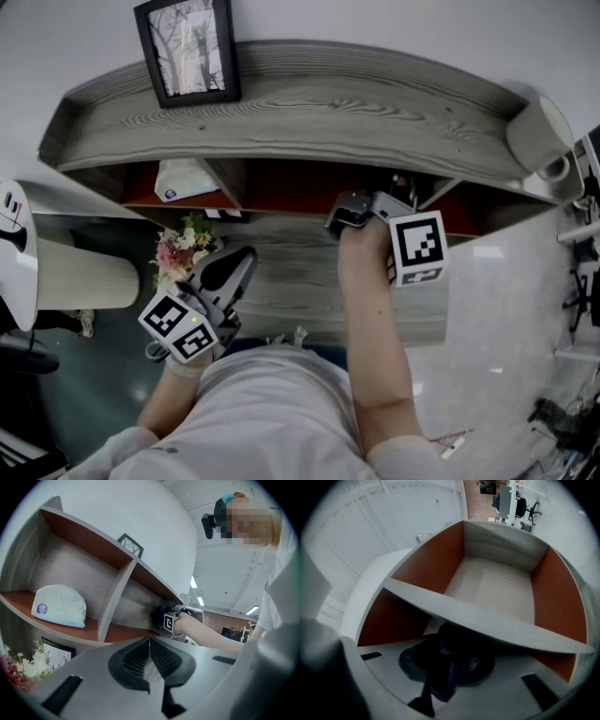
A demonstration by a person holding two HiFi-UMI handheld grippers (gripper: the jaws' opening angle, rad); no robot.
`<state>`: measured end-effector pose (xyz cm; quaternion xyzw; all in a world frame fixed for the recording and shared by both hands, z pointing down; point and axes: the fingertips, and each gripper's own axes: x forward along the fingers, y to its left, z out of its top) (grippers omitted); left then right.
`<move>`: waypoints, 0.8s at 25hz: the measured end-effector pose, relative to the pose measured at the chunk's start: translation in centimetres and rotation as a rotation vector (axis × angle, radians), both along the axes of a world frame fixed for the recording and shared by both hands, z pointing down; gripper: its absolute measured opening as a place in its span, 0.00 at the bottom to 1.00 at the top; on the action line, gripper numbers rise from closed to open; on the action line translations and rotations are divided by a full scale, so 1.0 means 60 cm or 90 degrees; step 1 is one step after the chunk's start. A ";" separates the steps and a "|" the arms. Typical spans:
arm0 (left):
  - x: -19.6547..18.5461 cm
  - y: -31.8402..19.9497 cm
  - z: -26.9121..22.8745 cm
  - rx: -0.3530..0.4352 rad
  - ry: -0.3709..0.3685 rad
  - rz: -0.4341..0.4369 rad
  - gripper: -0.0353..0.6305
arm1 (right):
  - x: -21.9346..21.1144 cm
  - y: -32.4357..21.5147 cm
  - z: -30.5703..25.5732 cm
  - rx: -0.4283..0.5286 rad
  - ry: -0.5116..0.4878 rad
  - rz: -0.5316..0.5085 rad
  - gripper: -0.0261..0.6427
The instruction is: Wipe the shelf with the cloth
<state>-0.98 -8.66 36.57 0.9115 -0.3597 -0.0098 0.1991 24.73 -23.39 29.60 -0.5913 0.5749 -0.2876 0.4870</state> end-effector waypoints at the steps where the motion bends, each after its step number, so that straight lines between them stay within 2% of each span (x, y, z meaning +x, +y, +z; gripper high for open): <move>1: 0.000 -0.001 0.000 0.000 0.000 -0.001 0.08 | 0.001 -0.003 0.010 -0.009 -0.011 -0.001 0.16; 6: -0.003 -0.003 0.002 -0.002 0.000 -0.003 0.08 | 0.002 0.001 0.049 -0.052 -0.017 0.002 0.16; 11: 0.003 0.002 0.001 -0.001 0.000 0.004 0.08 | -0.004 0.010 0.069 -0.094 0.033 -0.001 0.16; 14: 0.003 0.006 0.001 0.001 0.001 0.006 0.08 | -0.014 0.008 0.068 -0.118 0.104 -0.004 0.16; 16: 0.000 0.008 -0.001 0.002 0.001 0.004 0.08 | -0.024 0.003 0.056 -0.125 0.180 -0.006 0.16; 18: -0.003 0.011 -0.002 0.003 0.002 0.002 0.08 | -0.033 -0.001 0.038 -0.119 0.259 0.004 0.16; 20: -0.007 0.014 -0.003 0.003 0.002 0.000 0.08 | -0.039 -0.006 0.022 -0.105 0.312 0.017 0.16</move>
